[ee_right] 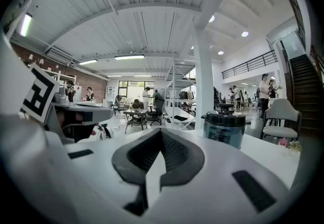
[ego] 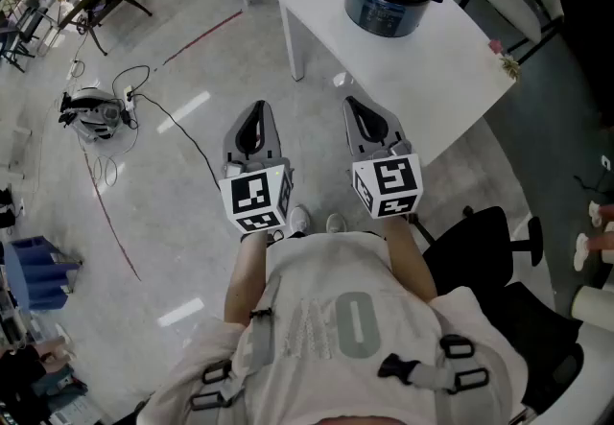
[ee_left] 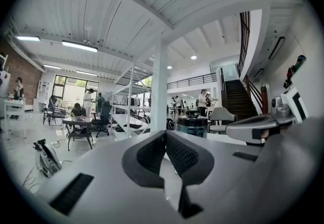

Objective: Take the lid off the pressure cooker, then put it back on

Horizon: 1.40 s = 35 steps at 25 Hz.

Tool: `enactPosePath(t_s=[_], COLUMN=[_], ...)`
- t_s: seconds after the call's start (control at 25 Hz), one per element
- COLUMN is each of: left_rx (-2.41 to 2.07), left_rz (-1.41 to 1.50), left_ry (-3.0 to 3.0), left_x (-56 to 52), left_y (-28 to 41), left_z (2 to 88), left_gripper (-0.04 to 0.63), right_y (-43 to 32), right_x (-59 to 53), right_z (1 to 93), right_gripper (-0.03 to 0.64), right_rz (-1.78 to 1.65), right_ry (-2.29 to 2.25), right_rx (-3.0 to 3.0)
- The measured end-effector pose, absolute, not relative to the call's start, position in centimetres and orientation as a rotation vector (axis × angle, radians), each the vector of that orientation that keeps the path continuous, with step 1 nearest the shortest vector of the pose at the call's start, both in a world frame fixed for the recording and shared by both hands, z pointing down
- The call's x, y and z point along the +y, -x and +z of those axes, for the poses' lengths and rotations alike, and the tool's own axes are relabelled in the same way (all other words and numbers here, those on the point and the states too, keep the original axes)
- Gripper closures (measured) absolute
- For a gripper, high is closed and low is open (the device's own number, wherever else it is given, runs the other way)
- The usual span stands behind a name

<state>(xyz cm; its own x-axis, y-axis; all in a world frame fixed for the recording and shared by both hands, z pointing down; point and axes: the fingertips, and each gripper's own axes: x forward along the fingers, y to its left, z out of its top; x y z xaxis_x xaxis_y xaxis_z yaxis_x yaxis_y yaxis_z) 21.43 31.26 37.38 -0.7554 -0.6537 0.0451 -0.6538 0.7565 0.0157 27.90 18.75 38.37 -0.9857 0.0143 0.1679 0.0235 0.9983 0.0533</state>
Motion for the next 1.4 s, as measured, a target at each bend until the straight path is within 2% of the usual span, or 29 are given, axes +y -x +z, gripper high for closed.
enactPosePath(t_s=[0.68, 1.0, 1.4], left_rx=[-2.917, -2.878, -2.921], left_rz=[-0.09, -0.116, -0.225], left_ry=[-1.115, -1.147, -1.171], left_x=[34.4, 34.0, 27.2], left_y=[-18.3, -14.6, -4.7], left_z=[36.8, 38.0, 37.9], left_gripper=[0.578, 0.578, 0.578], right_y=[-24.9, -22.6, -12.2], right_x=[19.7, 18.9, 13.8], right_z=[39.0, 40.2, 40.0], right_gripper=[0.609, 0.609, 0.609], right_rz=[-0.063, -0.04, -0.123], right_ry=[-0.024, -0.106, -0.043], right_rx=[-2.995, -2.971, -2.99])
